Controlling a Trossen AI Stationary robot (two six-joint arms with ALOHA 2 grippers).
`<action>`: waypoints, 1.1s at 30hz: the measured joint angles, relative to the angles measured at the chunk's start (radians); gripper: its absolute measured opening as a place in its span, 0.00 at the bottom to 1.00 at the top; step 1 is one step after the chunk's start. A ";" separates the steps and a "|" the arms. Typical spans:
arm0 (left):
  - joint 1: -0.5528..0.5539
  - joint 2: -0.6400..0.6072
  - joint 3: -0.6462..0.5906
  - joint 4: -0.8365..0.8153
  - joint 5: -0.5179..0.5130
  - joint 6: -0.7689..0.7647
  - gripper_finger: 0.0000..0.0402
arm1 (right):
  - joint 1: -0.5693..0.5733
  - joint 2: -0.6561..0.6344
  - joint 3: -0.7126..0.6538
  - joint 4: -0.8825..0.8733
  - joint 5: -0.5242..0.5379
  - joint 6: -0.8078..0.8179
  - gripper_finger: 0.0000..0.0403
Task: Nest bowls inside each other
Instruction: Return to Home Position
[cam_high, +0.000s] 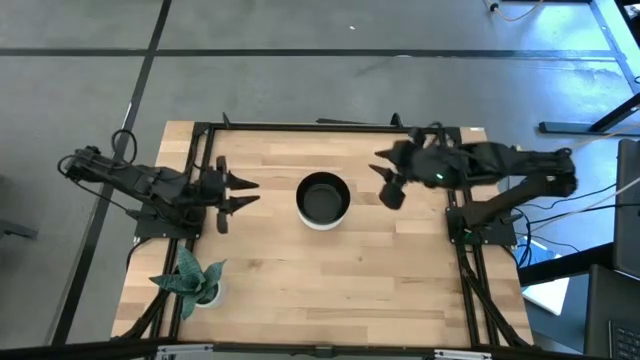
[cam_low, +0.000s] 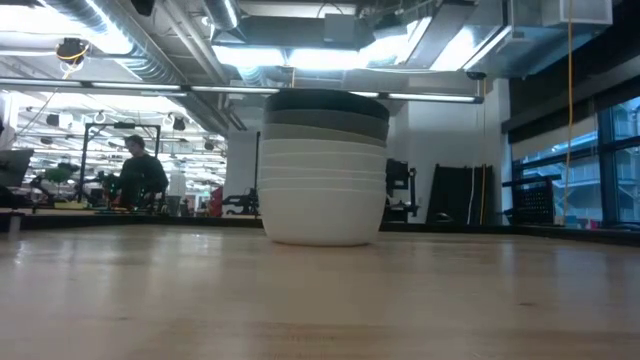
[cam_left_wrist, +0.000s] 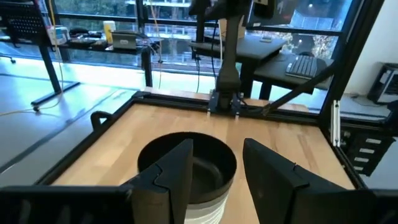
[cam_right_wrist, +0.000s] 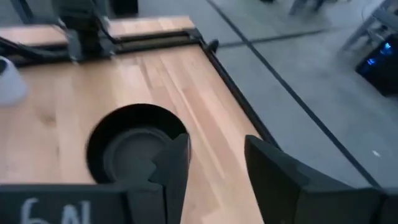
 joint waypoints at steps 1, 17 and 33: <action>0.000 -0.005 0.000 -0.012 0.000 0.000 0.34 | 0.010 -0.044 -0.072 0.054 0.000 0.002 0.39; 0.140 -0.045 0.000 -0.167 -0.026 0.027 0.34 | 0.042 -0.607 -0.960 0.781 0.026 -0.029 0.39; 0.317 -0.214 -0.272 0.054 0.061 0.020 0.33 | 0.041 -0.767 -1.101 0.909 0.026 -0.081 0.39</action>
